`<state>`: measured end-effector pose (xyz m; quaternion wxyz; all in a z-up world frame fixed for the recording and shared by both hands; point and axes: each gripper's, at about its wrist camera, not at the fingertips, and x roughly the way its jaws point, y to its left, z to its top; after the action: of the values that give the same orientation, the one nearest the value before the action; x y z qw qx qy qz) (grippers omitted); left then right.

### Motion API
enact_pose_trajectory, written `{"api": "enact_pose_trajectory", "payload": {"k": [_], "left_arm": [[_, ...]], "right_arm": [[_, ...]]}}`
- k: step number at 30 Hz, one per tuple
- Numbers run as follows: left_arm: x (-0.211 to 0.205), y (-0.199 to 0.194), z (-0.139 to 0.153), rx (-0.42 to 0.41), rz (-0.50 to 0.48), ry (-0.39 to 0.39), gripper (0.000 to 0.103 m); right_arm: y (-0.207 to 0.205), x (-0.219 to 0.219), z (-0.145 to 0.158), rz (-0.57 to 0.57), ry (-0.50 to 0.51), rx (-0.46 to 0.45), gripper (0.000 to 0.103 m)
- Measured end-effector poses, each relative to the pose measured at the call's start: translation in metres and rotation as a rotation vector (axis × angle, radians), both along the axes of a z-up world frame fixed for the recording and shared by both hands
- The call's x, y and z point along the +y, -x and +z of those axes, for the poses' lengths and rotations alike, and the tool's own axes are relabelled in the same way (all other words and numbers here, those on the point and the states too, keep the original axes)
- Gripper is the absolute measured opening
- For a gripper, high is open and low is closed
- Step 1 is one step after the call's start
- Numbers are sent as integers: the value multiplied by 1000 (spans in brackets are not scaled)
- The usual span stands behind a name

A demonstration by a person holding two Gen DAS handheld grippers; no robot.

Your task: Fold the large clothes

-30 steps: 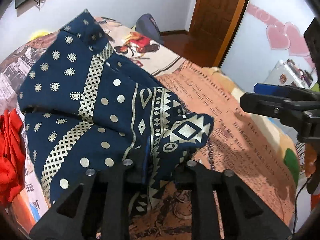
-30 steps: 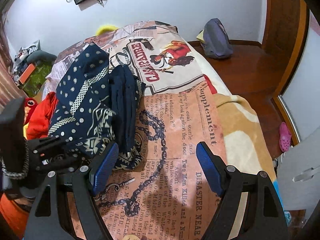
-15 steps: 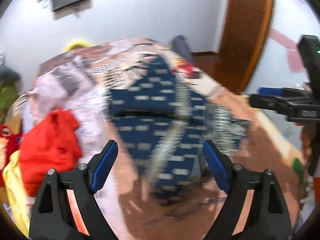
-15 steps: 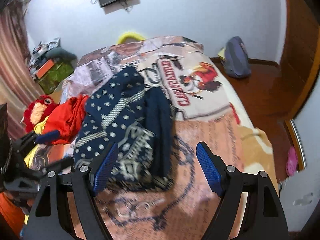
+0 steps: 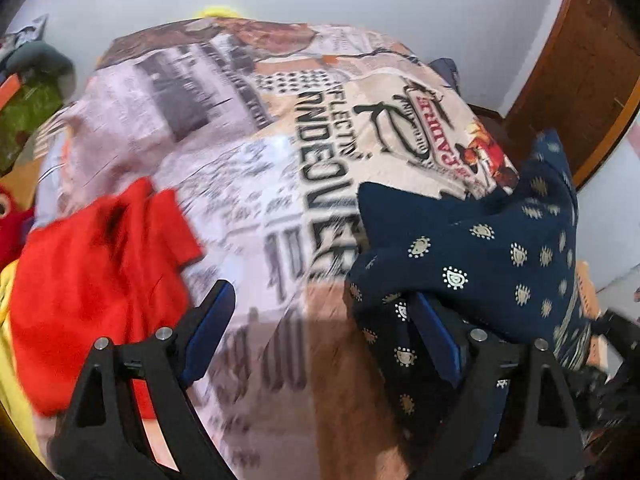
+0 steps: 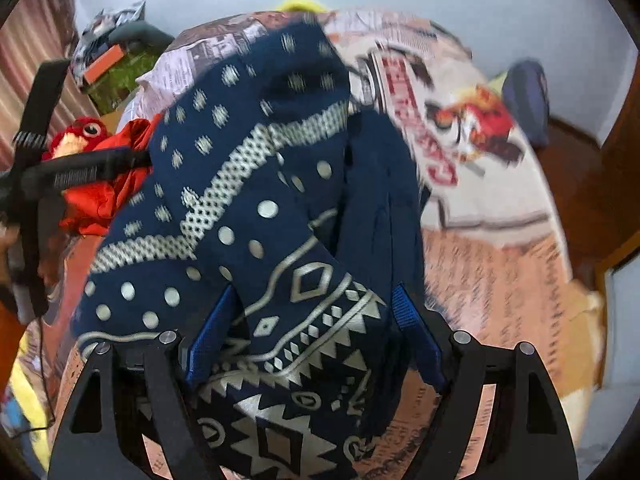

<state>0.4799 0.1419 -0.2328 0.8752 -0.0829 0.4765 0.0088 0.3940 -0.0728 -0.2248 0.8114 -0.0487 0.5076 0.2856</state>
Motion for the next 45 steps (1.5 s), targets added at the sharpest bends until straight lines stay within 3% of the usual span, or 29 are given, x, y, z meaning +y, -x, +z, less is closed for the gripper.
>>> {"api": "enact_pose_trajectory", "payload": {"k": [3,5,11,14,19,24,30,34,35,40,42,45], "left_arm": [[-13,-18,4,-16,-10,-45,89],[-17,-32,5,-21,4,-35,89],[-10,-47,14,-14,132,-40,85],[-13,-31,21,-4,51,15,85],[-36,9,28,13,-75,-7,85],[-45,32,24,-4,-90,5,91],[-43,33,11,0,-69,43,92],[-41,35,4,-13,-55,62,94],[-40,35,3,-11,-54,75,94],[-40,36,2,-16,-77,106,94],[-45,38,4,-35,-86,60,95],[-51,42,4,-55,-85,13,95]], "right_arm": [[-2,-15,-5,-26,-33,16,80],[-1,-21,-9,-33,-44,32,80],[3,-36,-18,-80,-73,107,84],[2,-42,-1,-98,-68,80,84],[-13,-42,38,-116,-111,-11,84],[-48,-18,48,-86,-186,-6,84],[-79,10,18,-53,-226,133,56],[-74,15,25,-16,-252,116,16],[-70,14,32,-11,-254,92,12],[-54,8,69,-9,-225,-76,9],[-52,4,70,-38,-189,-116,8],[-62,-8,44,-122,-85,-105,8]]}}
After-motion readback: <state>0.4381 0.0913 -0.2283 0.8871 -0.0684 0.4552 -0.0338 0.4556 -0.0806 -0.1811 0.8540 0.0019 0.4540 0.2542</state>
